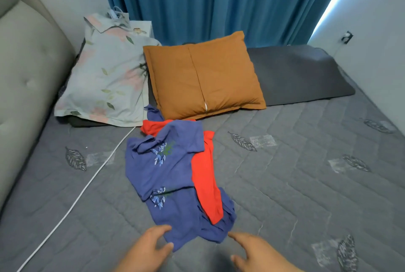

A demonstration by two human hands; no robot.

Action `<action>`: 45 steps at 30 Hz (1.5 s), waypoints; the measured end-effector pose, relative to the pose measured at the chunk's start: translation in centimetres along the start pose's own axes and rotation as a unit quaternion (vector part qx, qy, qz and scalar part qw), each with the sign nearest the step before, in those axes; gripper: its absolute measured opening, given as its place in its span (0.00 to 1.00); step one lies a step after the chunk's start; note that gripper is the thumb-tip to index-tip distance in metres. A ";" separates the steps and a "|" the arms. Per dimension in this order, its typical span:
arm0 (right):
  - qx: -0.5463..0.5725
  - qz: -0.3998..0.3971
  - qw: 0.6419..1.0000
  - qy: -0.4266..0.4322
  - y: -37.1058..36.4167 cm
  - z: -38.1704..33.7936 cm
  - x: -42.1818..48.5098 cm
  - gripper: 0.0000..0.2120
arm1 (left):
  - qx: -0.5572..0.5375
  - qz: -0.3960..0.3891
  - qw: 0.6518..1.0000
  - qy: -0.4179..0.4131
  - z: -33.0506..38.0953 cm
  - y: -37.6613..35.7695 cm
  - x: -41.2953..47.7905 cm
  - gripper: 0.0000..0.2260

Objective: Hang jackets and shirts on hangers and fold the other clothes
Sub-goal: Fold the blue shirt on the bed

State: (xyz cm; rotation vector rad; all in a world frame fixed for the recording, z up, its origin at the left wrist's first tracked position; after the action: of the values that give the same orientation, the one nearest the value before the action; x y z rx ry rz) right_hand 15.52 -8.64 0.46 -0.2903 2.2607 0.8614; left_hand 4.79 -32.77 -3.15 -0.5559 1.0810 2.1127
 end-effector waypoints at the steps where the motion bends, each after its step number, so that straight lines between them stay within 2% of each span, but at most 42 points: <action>1: 0.012 0.000 1.000 -0.008 -1.0 0.8 2.4 0.28 | -0.068 0.015 0.997 0.034 -1.8 -1.3 2.3 0.22; 3: 0.050 -0.003 0.999 -0.014 -3.4 1.5 7.4 0.22 | -0.168 0.049 0.979 0.101 -5.4 -3.9 6.7 0.18; 6: 0.074 -0.003 0.997 -0.017 -7.6 2.6 14.6 0.17 | -0.298 0.047 0.934 0.189 -9.8 -8.9 11.4 0.10; 8: 0.086 0.009 0.996 -0.030 -10.5 3.5 18.5 0.21 | -0.404 0.052 0.881 0.241 -12.4 -12.2 13.5 0.08; 11: 0.100 0.045 0.993 -0.036 -14.2 5.0 22.7 0.37 | -0.458 0.163 0.820 0.300 -15.2 -14.7 15.7 0.18; 12: 0.091 0.060 0.993 -0.043 -14.8 5.4 23.8 0.36 | -0.463 0.200 0.803 0.318 -15.9 -15.1 16.3 0.19; 13: 0.085 0.081 0.992 -0.055 -15.1 5.6 24.4 0.28 | -0.474 0.219 0.786 0.331 -15.9 -15.1 16.4 0.16; 14: 0.081 0.098 0.990 -0.053 -15.2 5.5 24.8 0.12 | -0.494 0.218 0.773 0.333 -15.9 -15.1 16.6 0.10; 15: 0.089 0.117 0.988 -0.041 -14.9 5.1 25.0 0.08 | -0.500 0.197 0.771 0.341 -15.6 -15.0 16.7 0.09; 16: 0.093 0.132 0.986 -0.028 -14.6 4.6 24.9 0.18 | -0.498 0.174 0.775 0.348 -15.7 -14.8 16.4 0.09; 18: 0.129 0.175 0.976 0.003 -13.1 3.5 23.8 0.22 | -0.492 0.157 0.785 0.342 -15.7 -13.5 15.1 0.10; 22: 0.255 0.233 0.938 0.035 -9.5 0.8 18.4 0.20 | -0.535 0.195 0.785 0.245 -12.9 -8.4 10.2 0.10; 25: 0.321 0.225 0.920 0.020 -7.4 -2.1 13.4 0.21 | -0.490 0.221 0.827 0.164 -9.9 -3.9 6.1 0.07; 29: 0.453 0.226 0.862 -0.001 -4.0 -6.0 7.3 0.15 | -0.426 0.188 0.880 0.092 -5.4 1.2 1.9 0.08; 32: 0.543 0.165 0.823 -0.017 -1.6 -8.9 3.6 0.06 | -0.424 0.142 0.892 0.069 -1.8 4.6 -0.5 0.10; 35: 0.532 0.127 0.837 -0.007 1.0 -11.7 0.1 0.10 | -0.400 0.182 0.897 0.042 1.9 8.6 -3.6 0.13; 37: 0.532 0.153 0.833 0.003 3.0 -13.0 -2.1 0.08 | -0.391 0.224 0.893 0.015 4.3 11.0 -5.6 0.14; 39: 0.514 0.200 0.834 0.006 4.8 -13.5 -4.3 0.11 | -0.373 0.223 0.901 -0.008 6.6 12.2 -7.3 0.13; 41: 0.462 0.252 0.851 0.007 6.6 -13.7 -6.5 0.16 | -0.281 0.164 0.944 -0.054 9.2 12.8 -8.9 0.13; 43: 0.413 0.304 0.858 0.012 8.7 -13.6 -9.1 0.17 | -0.088 0.051 0.988 -0.120 11.3 12.2 -10.3 0.17; 44: 0.405 0.325 0.854 0.019 9.7 -13.5 -10.4 0.17 | 0.025 0.001 0.991 -0.134 11.9 11.4 -10.7 0.16; 45: 0.414 0.345 0.842 0.028 10.9 -13.4 -11.7 0.16 | 0.137 -0.016 0.981 -0.134 12.1 10.9 -10.7 0.16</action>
State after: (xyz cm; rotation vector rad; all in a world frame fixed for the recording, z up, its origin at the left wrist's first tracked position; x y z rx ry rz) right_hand 12.46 -9.59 21.12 0.9503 2.5710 0.0978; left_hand 3.13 -31.43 16.22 -0.1502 1.1686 1.9017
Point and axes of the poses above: each hand's wrist, its own x-axis towards the middle knuckle, its own y-axis out of the back of the hand, z = x × y, the point moved 6 cm from there along x, towards the middle knuckle, and after that the axes turned 6 degrees about x, right-handed, at the moved point
